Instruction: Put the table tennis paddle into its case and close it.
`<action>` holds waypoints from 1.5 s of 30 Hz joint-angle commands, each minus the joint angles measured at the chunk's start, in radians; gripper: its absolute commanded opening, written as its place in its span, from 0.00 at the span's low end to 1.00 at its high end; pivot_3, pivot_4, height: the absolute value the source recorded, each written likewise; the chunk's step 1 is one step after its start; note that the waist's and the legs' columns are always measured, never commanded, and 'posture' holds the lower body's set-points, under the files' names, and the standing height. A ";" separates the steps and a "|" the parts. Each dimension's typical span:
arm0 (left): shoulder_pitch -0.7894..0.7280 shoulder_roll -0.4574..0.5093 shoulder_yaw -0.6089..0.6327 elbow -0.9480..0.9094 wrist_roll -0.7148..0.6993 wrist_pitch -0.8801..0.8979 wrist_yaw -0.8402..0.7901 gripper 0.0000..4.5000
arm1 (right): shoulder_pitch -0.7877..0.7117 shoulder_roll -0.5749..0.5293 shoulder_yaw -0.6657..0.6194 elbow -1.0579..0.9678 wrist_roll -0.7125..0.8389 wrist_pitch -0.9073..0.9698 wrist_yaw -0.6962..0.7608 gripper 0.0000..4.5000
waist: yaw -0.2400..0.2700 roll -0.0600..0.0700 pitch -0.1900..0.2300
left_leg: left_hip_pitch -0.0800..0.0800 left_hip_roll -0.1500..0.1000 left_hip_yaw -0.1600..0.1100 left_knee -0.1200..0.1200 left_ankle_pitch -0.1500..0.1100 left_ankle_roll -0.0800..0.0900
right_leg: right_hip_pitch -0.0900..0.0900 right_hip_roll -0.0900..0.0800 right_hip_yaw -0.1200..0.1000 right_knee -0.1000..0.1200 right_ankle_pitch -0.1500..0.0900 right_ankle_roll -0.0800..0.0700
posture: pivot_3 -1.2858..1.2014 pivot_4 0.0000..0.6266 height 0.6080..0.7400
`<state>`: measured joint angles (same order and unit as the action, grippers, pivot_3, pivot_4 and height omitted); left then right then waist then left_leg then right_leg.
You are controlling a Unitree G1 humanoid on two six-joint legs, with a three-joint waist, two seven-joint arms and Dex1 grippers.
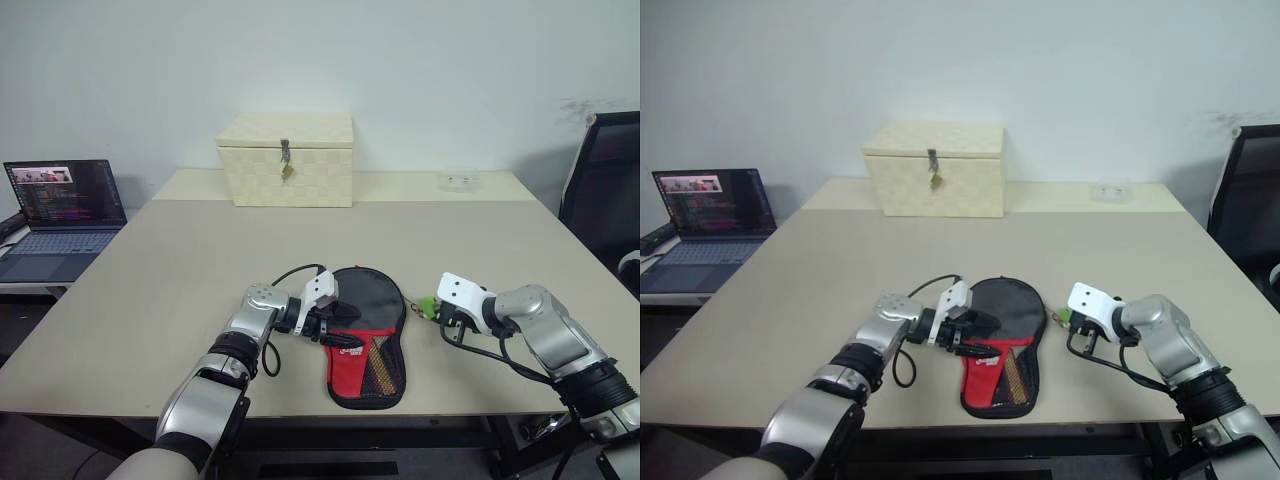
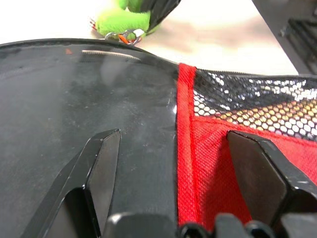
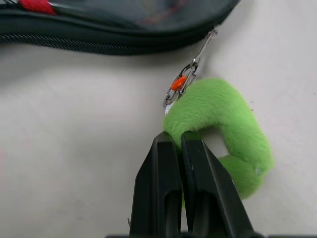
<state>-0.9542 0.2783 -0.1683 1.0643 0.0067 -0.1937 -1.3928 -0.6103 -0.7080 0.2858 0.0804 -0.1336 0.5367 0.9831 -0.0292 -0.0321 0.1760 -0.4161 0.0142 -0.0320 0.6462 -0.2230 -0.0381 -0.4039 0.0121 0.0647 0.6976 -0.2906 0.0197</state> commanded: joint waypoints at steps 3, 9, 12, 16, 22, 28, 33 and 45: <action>0.010 0.009 -0.039 0.090 0.066 -0.033 0.027 0.83 | 0.029 -0.037 -0.033 -0.108 0.031 0.060 0.022 0.01 | 0.000 0.000 0.000 | 0.001 0.000 0.000 0.000 0.000 0.000 | 0.000 0.000 0.000 0.000 0.000 0.000 | 0.52 0.24 1.00; 0.001 0.002 -0.034 0.133 0.074 -0.044 0.081 0.83 | 0.116 -0.103 -0.051 -0.263 0.080 0.139 0.058 0.01 | 0.000 0.000 -0.001 | 0.001 0.000 -0.001 0.001 0.000 0.000 | 0.002 0.000 -0.001 0.000 0.000 0.000 | 0.52 0.24 1.00; -0.001 -0.002 -0.034 0.140 0.073 -0.045 0.086 0.83 | 0.154 -0.133 -0.065 -0.332 0.104 0.172 0.064 0.01 | -0.001 0.000 -0.001 | 0.003 0.000 -0.002 0.001 0.000 0.000 | 0.004 0.000 -0.001 0.000 -0.001 0.002 | 0.52 0.24 1.00; -0.001 -0.003 -0.039 0.144 0.076 -0.034 0.076 0.83 | 0.188 -0.160 -0.079 -0.414 0.134 0.212 0.066 0.01 | -0.002 0.000 -0.001 | 0.011 0.000 -0.002 0.000 0.000 0.000 | 0.013 0.000 -0.002 -0.002 -0.003 0.005 | 0.52 0.24 1.00; 0.003 -0.004 -0.043 0.148 0.089 -0.040 0.067 0.83 | 0.271 -0.225 -0.126 -0.597 0.224 0.310 0.096 0.01 | 0.000 0.000 -0.001 | 0.015 0.000 -0.003 -0.002 0.000 0.000 | 0.018 0.000 -0.002 -0.004 -0.003 0.006 | 0.52 0.24 1.00; 0.009 -0.006 -0.049 0.151 0.099 -0.037 0.060 0.83 | 0.397 -0.284 -0.140 -0.776 0.305 0.368 0.079 0.01 | 0.005 0.000 -0.001 | 0.014 0.000 -0.006 -0.002 -0.001 0.001 | 0.020 0.000 -0.005 -0.011 -0.003 0.006 | 0.52 0.24 1.00; 0.014 -0.010 -0.052 0.151 0.106 -0.036 0.055 0.83 | 0.479 -0.292 -0.088 -0.845 0.309 0.374 0.041 0.01 | 0.004 0.000 -0.002 | 0.014 0.000 -0.009 -0.002 -0.002 0.002 | 0.025 0.000 -0.009 -0.016 -0.003 0.006 | 0.52 0.24 1.00; 0.011 -0.027 -0.065 0.159 0.128 -0.036 0.064 0.83 | 0.603 -0.368 -0.132 -1.055 0.508 0.422 0.091 0.01 | 0.001 0.000 -0.003 | 0.017 0.000 -0.015 -0.002 -0.002 0.002 | 0.031 -0.001 -0.016 -0.018 -0.004 0.006 | 0.52 0.24 1.00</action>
<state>-0.9844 0.2581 -0.1706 1.1707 0.0624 -0.2521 -1.3231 -0.0288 -1.0587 0.1568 -0.9054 0.3097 0.9513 1.0432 -0.0285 -0.0322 0.1726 -0.3996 0.0145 -0.0484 0.6443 -0.2249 -0.0361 -0.3729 0.0113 0.0477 0.6790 -0.2946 0.0254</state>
